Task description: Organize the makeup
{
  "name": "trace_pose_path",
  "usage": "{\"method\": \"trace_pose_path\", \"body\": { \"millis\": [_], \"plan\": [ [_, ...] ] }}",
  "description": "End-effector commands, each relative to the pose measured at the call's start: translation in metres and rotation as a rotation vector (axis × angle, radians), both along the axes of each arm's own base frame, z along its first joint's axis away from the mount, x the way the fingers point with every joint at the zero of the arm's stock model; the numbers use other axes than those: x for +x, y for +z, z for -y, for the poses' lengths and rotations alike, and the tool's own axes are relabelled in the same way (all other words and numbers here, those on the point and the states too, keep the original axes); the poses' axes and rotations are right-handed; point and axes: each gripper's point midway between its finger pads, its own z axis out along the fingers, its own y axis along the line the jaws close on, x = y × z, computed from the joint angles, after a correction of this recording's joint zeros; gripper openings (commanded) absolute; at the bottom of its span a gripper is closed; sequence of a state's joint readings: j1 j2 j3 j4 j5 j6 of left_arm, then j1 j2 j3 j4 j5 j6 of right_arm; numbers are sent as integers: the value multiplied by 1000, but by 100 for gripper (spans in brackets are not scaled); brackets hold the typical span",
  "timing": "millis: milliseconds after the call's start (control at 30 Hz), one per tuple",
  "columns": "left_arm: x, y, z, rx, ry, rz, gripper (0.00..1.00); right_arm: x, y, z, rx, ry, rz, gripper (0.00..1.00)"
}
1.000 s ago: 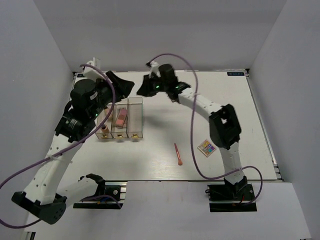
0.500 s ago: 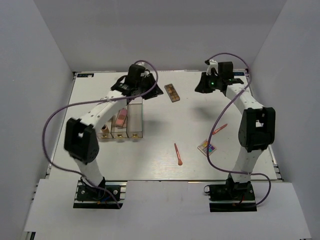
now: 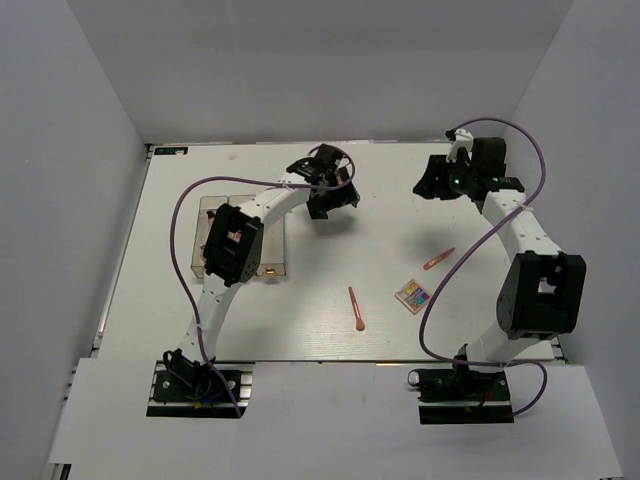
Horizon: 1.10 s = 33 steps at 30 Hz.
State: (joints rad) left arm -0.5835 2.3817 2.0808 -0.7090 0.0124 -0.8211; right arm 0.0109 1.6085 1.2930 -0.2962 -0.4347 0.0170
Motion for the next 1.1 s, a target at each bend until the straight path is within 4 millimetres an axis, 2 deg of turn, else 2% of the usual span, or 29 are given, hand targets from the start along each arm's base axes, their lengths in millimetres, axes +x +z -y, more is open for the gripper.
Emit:
{"method": "trace_pose_path", "body": {
  "millis": [0,67,267,333,367,400,433,467,500,533,567,600,633,667,700,733,767,800,833,867,900,933,967,1067],
  "plan": [
    [23,54,11,-52,43,160,98,-2,9,7,23,-5,48,57],
    [24,60,18,-65,35,187,98,-4,1,4,35,12,35,56],
    [34,67,17,-66,65,229,98,0,-4,-13,99,105,22,54],
    [30,75,23,-86,46,243,95,0,-6,-23,118,153,11,65],
    [30,92,23,-104,48,272,94,10,-7,-24,94,197,35,72],
    [29,102,21,-109,46,290,94,9,-8,-46,84,256,33,81],
    [28,109,15,-95,62,309,93,9,-15,-50,75,274,-2,87],
    [24,141,7,-108,77,357,93,15,-31,-55,60,284,-41,89],
    [20,161,4,-119,72,383,93,27,-19,-67,42,312,-3,89],
    [10,159,-4,-103,67,369,93,32,-23,-72,33,320,-13,89],
    [9,200,-24,-84,129,456,93,37,-40,-74,17,311,-62,89],
    [8,222,-36,-87,154,493,93,50,-26,-83,4,321,-25,89],
    [0,206,-53,-39,174,463,94,53,-41,-96,-9,343,-57,89],
    [-7,213,-61,-26,175,477,94,53,-48,-105,-37,353,-84,89],
    [-19,243,-74,-44,192,526,94,65,-34,-112,-49,353,-45,89],
    [-27,254,-82,-41,200,546,95,68,-47,-119,-64,353,-71,89],
    [-34,249,-90,-17,201,543,95,68,-52,-133,-92,355,-78,89],
    [-48,271,-101,-38,213,579,95,77,-45,-137,-101,343,-57,89],
    [-55,276,-108,-39,223,586,95,79,-58,-145,-134,333,-72,89],
    [-63,265,-115,-22,228,570,95,83,-62,-149,-146,326,-67,89],
    [-73,267,-118,-26,228,576,95,85,-65,-151,-160,317,-64,89],
    [-86,284,-129,-56,245,606,95,91,-72,-154,-187,292,-63,89],
    [-94,272,-135,-50,255,587,95,92,-76,-158,-201,283,-62,89],
    [-119,282,-153,-94,291,600,95,102,-86,-163,-265,238,-34,89]
  ]
}}
